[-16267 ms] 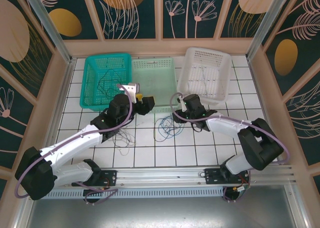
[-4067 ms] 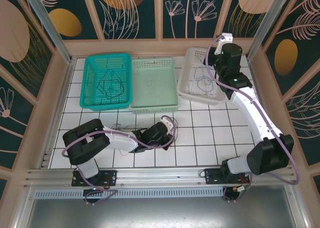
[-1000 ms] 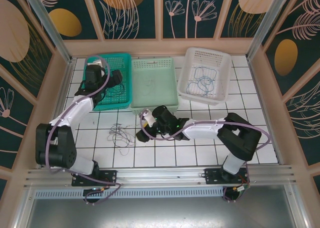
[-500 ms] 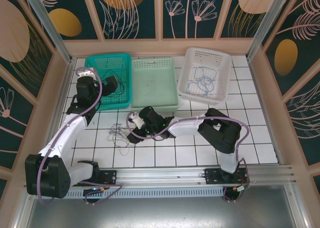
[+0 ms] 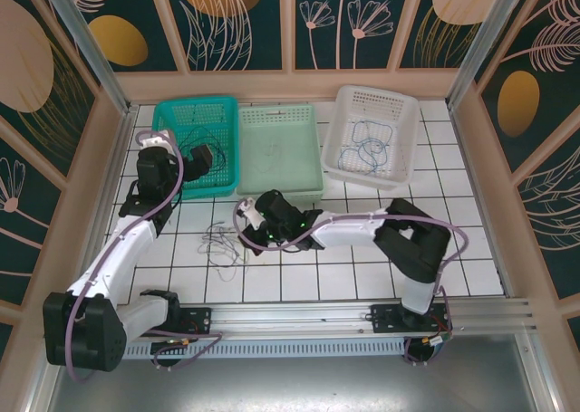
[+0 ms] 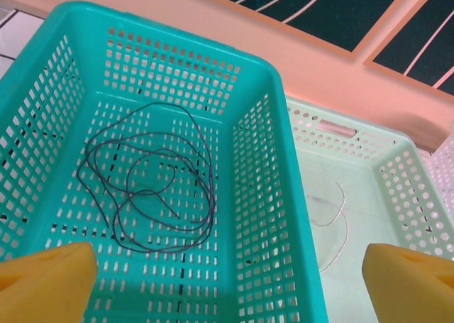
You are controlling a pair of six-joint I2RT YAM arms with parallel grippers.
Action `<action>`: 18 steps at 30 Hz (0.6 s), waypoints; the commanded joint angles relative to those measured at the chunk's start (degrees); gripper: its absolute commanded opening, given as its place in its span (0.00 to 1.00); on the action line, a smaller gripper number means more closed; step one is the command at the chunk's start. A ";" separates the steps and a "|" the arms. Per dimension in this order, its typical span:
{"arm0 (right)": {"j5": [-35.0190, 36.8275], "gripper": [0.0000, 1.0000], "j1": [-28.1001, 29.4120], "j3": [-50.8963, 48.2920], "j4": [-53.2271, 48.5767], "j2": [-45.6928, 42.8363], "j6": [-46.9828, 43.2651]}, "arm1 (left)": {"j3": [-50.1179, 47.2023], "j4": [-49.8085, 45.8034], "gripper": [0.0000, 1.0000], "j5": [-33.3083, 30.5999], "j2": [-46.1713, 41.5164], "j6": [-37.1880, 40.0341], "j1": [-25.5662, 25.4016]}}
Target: Untangle the cables
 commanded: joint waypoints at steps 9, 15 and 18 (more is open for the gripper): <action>8.06 0.00 0.43 1.20 -11.30 -16.63 -7.00 | -3.72 -0.83 0.89 4.81 -4.73 -0.33 -2.34; 8.23 0.00 0.43 2.56 -13.47 -22.55 -9.05 | -5.51 -0.51 0.82 7.67 -4.49 -0.34 -6.28; 9.20 0.00 0.47 2.84 -14.49 -24.81 -9.78 | -7.44 0.10 0.76 9.53 -4.77 -1.36 -8.54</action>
